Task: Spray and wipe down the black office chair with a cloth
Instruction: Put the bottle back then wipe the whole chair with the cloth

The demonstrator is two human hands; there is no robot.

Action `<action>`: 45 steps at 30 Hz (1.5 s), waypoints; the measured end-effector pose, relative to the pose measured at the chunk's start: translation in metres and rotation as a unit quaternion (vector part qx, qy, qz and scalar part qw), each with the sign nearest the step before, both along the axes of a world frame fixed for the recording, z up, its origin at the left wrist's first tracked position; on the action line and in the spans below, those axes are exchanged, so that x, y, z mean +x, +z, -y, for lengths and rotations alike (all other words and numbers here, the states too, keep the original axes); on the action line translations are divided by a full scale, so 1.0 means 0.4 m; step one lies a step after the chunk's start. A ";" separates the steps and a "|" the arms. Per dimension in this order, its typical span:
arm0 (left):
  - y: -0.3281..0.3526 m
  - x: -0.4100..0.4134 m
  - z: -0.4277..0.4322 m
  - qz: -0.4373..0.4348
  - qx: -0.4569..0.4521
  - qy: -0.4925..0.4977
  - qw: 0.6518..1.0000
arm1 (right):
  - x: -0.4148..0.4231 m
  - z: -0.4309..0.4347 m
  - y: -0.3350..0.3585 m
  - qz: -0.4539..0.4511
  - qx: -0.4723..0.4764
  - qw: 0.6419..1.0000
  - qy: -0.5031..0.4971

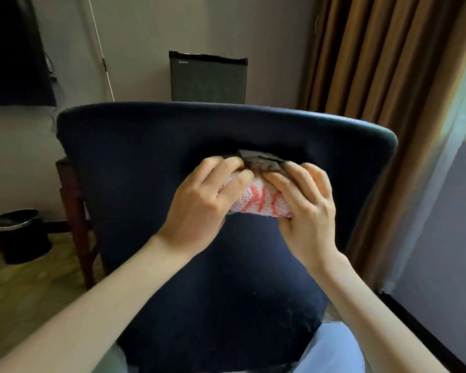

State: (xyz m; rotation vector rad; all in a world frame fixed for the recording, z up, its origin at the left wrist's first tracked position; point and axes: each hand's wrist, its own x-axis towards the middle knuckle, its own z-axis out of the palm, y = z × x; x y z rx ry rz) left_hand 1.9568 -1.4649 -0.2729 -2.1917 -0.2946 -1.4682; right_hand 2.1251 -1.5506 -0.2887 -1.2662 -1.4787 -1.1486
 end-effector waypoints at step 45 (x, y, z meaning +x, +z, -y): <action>0.069 -0.212 -0.063 0.065 -0.008 0.046 0.997 | -0.208 -0.049 0.130 0.096 0.002 0.995 -0.038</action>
